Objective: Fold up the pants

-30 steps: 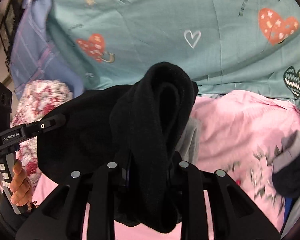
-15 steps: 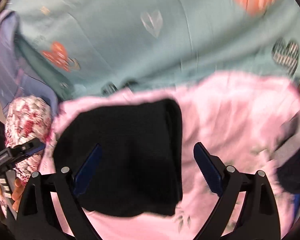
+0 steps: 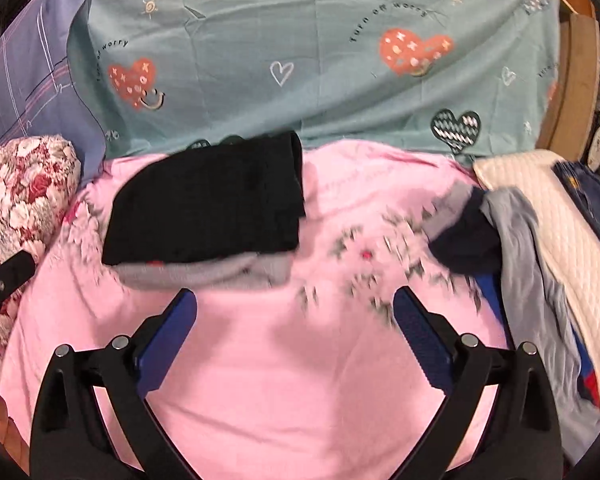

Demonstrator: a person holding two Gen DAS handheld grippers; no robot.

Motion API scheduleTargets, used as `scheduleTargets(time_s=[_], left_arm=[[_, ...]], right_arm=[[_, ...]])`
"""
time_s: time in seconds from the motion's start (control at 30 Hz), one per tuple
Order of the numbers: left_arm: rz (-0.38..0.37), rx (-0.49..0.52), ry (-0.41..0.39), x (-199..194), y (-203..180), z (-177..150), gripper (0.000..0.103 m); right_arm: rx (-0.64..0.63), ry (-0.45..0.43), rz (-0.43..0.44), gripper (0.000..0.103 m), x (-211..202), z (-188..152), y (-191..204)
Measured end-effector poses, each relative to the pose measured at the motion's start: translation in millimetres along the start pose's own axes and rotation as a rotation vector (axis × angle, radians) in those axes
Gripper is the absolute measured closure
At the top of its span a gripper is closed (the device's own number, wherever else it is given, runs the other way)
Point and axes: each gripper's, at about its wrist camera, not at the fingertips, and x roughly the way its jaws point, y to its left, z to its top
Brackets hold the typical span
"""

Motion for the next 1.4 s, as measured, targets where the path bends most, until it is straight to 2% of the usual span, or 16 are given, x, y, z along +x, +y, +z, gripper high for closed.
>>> scheduleTargets(time_s=[0.1,0.2,0.4,1.4], left_arm=[[0.007,0.015,0.0,8,2,-13,0.002],[0.048,0.022,0.005,16,4,-22,0.002],[0.104,0.05,0.043,33,2,-29,0.002],[0.097,0.05,0.019,25,0,-31,0.002]], right_arm=[[0.001,0.022,-0.013,0.004,6,-26,1],[-0.019,0.036,-0.009,0.004,11,-37,6],[-0.071,-0.037,-0.072,0.004,5,-43,11],[-0.071,-0.025,-0.042,0.004,-1,-49,15]])
